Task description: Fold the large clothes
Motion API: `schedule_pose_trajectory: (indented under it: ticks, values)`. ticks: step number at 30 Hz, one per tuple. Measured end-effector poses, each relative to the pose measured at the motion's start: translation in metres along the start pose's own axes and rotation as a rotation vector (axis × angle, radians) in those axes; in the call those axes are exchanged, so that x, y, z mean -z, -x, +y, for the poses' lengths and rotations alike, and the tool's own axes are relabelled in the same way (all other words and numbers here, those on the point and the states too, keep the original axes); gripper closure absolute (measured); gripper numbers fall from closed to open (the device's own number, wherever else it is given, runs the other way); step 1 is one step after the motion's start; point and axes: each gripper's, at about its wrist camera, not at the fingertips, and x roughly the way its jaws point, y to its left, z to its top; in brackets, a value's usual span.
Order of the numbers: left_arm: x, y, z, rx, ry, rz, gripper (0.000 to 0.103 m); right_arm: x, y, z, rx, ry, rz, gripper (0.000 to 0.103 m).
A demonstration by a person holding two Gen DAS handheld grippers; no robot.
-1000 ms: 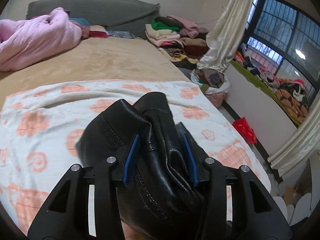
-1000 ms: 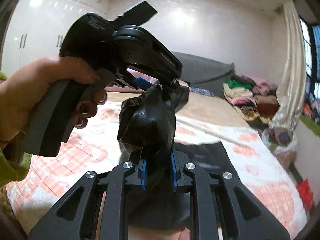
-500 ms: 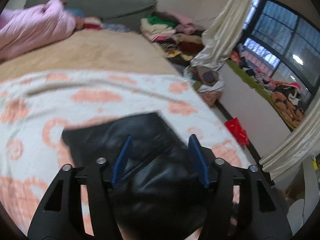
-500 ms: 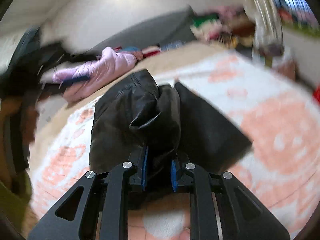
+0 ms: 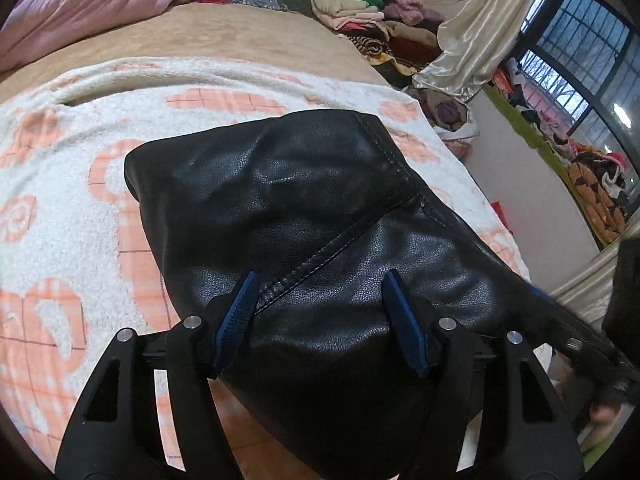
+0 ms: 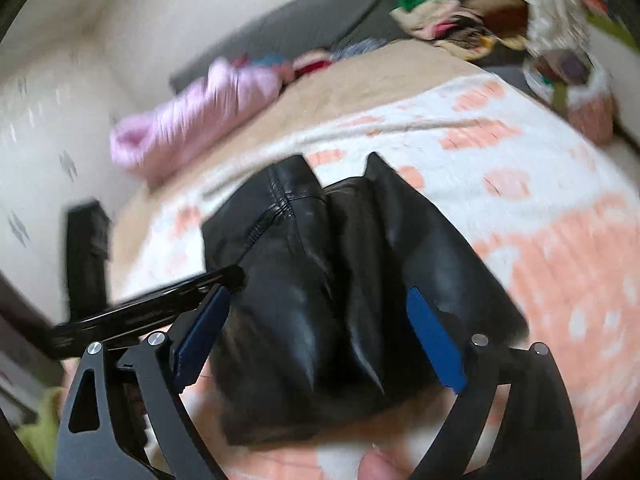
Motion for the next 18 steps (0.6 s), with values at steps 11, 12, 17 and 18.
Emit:
schedule_pose_trajectory:
  ticks: [11,12,17,18]
  values:
    - [0.007,0.044,0.029,0.053,0.087,-0.052,0.037,-0.055,0.032,-0.019,-0.069,0.053,-0.154,0.079]
    - [0.008,0.04,0.029,0.056,0.09,-0.041,0.037,-0.054,0.03,-0.03,-0.072,0.028,-0.146,0.079]
    - [0.019,0.011,0.02,0.12,0.136,0.037,0.035,-0.013,-0.021,-0.111,-0.052,-0.176,0.007,0.077]
    - [0.022,0.005,0.016,0.131,0.136,0.053,0.034,-0.006,-0.026,-0.116,-0.034,-0.18,0.011,0.073]
